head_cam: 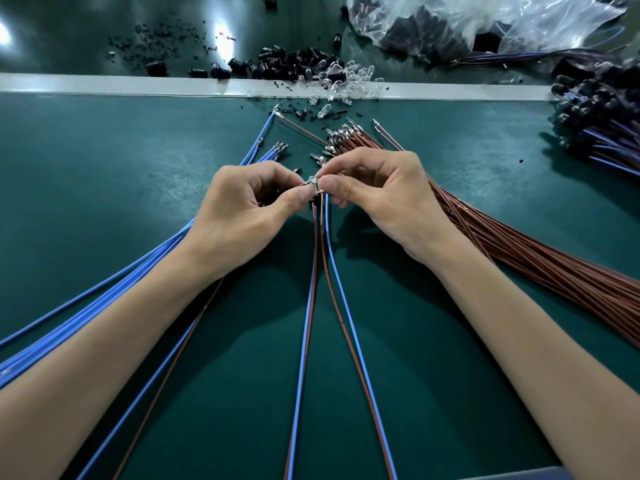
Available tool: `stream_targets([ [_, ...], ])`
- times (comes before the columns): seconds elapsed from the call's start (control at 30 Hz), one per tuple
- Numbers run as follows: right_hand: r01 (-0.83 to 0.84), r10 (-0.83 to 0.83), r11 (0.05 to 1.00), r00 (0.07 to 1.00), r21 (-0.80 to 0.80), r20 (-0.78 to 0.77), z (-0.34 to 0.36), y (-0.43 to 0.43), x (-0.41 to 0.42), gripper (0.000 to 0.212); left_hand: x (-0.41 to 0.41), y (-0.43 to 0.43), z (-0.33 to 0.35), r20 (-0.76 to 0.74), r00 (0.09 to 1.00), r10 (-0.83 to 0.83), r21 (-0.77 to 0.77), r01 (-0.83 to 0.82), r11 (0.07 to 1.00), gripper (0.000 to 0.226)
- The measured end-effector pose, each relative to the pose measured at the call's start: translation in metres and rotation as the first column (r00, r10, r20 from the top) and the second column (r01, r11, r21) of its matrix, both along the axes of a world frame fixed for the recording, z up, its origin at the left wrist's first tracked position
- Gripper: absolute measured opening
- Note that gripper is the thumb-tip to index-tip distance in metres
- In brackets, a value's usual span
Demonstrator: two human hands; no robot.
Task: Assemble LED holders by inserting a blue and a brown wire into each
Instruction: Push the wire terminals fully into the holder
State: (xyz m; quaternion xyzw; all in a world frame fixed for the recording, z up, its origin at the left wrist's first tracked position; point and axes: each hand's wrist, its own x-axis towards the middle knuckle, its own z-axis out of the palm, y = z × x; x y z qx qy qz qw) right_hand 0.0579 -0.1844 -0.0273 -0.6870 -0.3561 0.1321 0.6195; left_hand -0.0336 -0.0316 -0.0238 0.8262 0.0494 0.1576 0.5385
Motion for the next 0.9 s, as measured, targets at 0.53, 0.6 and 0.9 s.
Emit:
stream_targets([
  [0.53,0.096,-0.099,0.994,0.994,0.047,0.043,-0.0030,0.0031,-0.0030,0.006,0.0001,-0.0004,-0.0003,-0.003,1.000,0.007,0.012,-0.007,1.000,0.012],
  [0.6,0.069,-0.071,0.996,0.997,0.058,0.041,-0.0027,0.0026,-0.0029,0.008,-0.0003,-0.0013,0.0005,0.000,1.000,-0.004,0.007,0.004,1.000,0.012],
  [0.9,0.006,-0.007,0.999,1.000,0.050,0.022,-0.0030,-0.0003,-0.0018,0.028,-0.0015,-0.0014,0.0040,0.002,0.999,-0.037,-0.071,0.037,0.997,0.019],
])
